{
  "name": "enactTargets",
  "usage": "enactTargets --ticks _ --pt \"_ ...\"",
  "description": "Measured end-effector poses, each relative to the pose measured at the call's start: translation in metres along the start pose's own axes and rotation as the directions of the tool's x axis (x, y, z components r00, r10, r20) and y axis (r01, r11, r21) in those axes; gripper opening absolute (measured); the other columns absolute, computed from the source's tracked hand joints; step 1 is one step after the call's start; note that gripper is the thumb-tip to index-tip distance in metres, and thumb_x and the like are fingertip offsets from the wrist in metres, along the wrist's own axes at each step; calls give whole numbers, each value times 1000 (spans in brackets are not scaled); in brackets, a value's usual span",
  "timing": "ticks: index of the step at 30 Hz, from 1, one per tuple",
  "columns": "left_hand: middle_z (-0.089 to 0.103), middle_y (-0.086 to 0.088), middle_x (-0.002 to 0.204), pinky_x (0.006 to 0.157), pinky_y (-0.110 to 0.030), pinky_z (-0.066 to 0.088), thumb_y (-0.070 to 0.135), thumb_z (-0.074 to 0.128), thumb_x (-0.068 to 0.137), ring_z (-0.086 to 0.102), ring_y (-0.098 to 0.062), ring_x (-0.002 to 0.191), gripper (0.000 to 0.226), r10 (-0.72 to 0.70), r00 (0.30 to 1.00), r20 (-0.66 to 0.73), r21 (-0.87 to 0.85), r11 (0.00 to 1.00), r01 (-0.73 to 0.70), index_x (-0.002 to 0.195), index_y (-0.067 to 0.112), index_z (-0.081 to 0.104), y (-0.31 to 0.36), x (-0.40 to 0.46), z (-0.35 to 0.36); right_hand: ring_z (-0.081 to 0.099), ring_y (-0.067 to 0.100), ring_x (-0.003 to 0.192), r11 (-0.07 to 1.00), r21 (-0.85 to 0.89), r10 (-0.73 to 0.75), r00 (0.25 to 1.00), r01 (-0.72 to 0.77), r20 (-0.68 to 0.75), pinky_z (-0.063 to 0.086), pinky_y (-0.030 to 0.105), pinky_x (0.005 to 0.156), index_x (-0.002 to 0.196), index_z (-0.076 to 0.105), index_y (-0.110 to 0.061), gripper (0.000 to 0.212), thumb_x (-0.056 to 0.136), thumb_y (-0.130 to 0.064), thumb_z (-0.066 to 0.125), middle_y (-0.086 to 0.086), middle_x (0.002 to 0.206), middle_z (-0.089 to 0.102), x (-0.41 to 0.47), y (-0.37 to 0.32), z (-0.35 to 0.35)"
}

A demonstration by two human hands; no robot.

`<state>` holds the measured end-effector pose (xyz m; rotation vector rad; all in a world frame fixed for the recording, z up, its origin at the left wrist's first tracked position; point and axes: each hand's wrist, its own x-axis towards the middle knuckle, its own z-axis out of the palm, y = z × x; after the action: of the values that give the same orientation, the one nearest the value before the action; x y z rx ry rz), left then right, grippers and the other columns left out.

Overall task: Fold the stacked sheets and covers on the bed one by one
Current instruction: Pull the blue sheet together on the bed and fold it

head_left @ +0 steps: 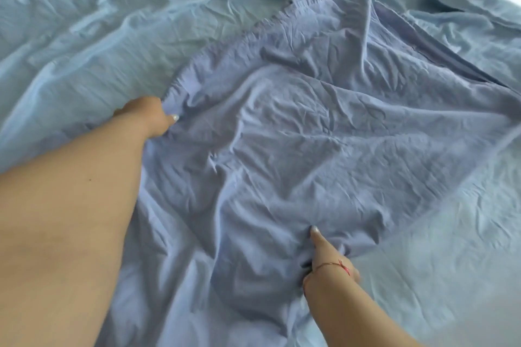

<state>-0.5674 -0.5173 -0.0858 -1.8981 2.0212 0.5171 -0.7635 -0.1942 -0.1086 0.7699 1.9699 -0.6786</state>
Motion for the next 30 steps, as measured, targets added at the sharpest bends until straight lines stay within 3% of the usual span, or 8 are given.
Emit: enactTargets --ticks 4,8,11,13,19,23,27,30 --pt "55 -26 133 97 -41 43 46 61 91 53 -41 119 60 48 999 4 -63 997 -48 127 -2 56 8 -27 -8 59 27 60 997 52 -51 998 50 27 50 34 52 100 60 -2 81 49 -62 78 14 80 63 -9 -1 -2" --pt "60 -22 124 91 -39 43 46 65 88 56 -40 111 54 40 999 0 -133 990 -39 118 1 61 10 -45 -18 44 23 45 997 68 -36 982 24 188 41 27 51 58 51 -3 45 78 -36 74 7 49 48 -16 4 -8" --pt "64 -20 113 87 -37 44 42 68 87 59 -37 104 46 27 1000 1 -244 970 -26 107 1 64 11 -62 -22 63 28 64 999 37 10 928 -26 372 55 37 67 87 66 1 32 67 -21 79 12 67 66 -33 24 -7" --pt "66 -18 110 89 -38 46 40 72 85 62 -34 102 44 10 1000 16 -373 928 -4 105 1 66 10 -70 -27 68 33 82 998 27 -59 896 53 439 56 48 82 109 64 -1 69 46 -23 84 16 94 70 -39 31 -12" --pt "66 -8 106 95 -42 49 29 76 82 63 -28 96 32 17 998 65 -744 667 37 102 9 63 15 -108 -78 64 31 74 929 210 -370 789 305 490 55 44 76 99 64 8 29 74 -2 74 22 91 68 -98 -44 -52" --pt "66 -10 116 98 -40 48 32 81 76 65 -24 102 64 27 999 20 -893 451 6 126 1 56 21 -139 -133 65 29 76 803 335 -596 648 493 474 56 43 79 88 66 0 17 73 1 73 18 86 68 -155 -119 -86" --pt "74 -3 93 75 -31 52 28 70 87 70 -14 77 17 54 997 -48 -963 263 -60 89 11 70 32 -170 -185 66 29 74 762 321 -638 569 562 518 56 42 75 83 67 -4 11 75 -6 74 15 80 69 -198 -183 -133" --pt "74 0 84 79 -33 51 29 65 90 68 -17 82 16 -6 992 -125 -984 130 -123 88 14 70 31 -197 -226 65 29 74 729 297 -662 527 616 533 55 40 74 89 69 -6 20 72 -13 76 12 80 70 -226 -224 -172"
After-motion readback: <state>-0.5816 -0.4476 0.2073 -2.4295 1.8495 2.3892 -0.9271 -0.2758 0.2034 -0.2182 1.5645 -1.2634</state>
